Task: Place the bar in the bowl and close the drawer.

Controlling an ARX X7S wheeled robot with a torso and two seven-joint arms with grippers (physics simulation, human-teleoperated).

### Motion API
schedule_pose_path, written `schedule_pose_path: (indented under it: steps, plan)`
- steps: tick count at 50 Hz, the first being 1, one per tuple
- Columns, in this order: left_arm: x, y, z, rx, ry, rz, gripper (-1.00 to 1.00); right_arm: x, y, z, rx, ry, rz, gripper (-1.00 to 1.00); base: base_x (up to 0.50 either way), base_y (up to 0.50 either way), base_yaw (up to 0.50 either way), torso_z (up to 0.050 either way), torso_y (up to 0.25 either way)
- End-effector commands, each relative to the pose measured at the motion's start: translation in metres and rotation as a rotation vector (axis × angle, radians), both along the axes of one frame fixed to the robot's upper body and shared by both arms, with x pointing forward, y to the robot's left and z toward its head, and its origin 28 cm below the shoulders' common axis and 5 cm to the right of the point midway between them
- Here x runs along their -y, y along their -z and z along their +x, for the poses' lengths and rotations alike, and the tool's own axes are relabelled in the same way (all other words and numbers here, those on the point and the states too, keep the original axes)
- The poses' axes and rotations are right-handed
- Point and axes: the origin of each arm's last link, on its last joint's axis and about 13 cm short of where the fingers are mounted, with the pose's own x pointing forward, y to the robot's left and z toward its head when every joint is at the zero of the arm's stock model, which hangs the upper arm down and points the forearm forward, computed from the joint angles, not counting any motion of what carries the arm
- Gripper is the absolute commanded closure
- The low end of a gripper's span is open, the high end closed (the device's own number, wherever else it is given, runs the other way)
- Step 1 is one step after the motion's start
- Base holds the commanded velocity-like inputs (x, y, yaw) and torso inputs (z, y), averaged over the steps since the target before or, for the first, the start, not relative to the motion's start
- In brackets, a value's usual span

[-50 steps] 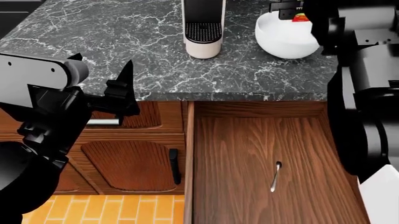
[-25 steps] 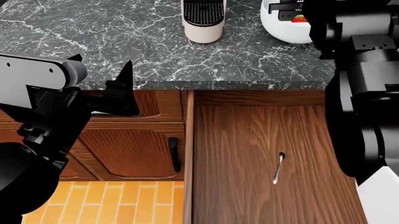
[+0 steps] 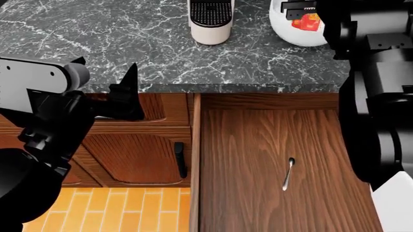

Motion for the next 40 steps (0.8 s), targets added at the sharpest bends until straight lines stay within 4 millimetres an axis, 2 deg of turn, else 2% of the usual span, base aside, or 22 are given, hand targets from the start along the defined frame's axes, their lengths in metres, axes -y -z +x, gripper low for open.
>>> schedule_pose_path:
  steps: [1, 22, 31, 34, 40]
  plan:
    - [0.000, 0.000, 0.000, -0.003, 0.001, -0.002, -1.00, 0.001, -0.002, -0.001, -0.003, 0.008, -0.013, -1.00, 0.00, 0.00, 0.00, 0.000, 0.000]
    - [0.000, 0.002, 0.000, -0.008, 0.003, -0.004, -1.00, 0.004, -0.012, -0.002, 0.037, 0.019, -0.004, -1.00, 0.00, 0.00, 0.00, 0.000, 0.000]
    - [-0.001, 0.001, -0.002, 0.005, -0.001, -0.013, -1.00, 0.007, -0.032, -0.007, 0.086, 0.003, -0.021, -1.00, 0.00, 0.00, 0.00, 0.000, 0.000]
    - [-0.001, -0.001, -0.003, 0.013, -0.003, -0.017, -1.00, 0.009, -0.041, -0.021, 0.111, -0.009, -0.016, -1.00, 0.00, 0.00, 0.00, 0.000, 0.000]
    - [0.000, -0.007, -0.003, 0.037, -0.005, -0.025, -1.00, 0.006, -0.047, -0.067, 0.170, -0.054, -0.053, -1.00, 0.00, 0.00, 0.00, 0.000, 0.000]
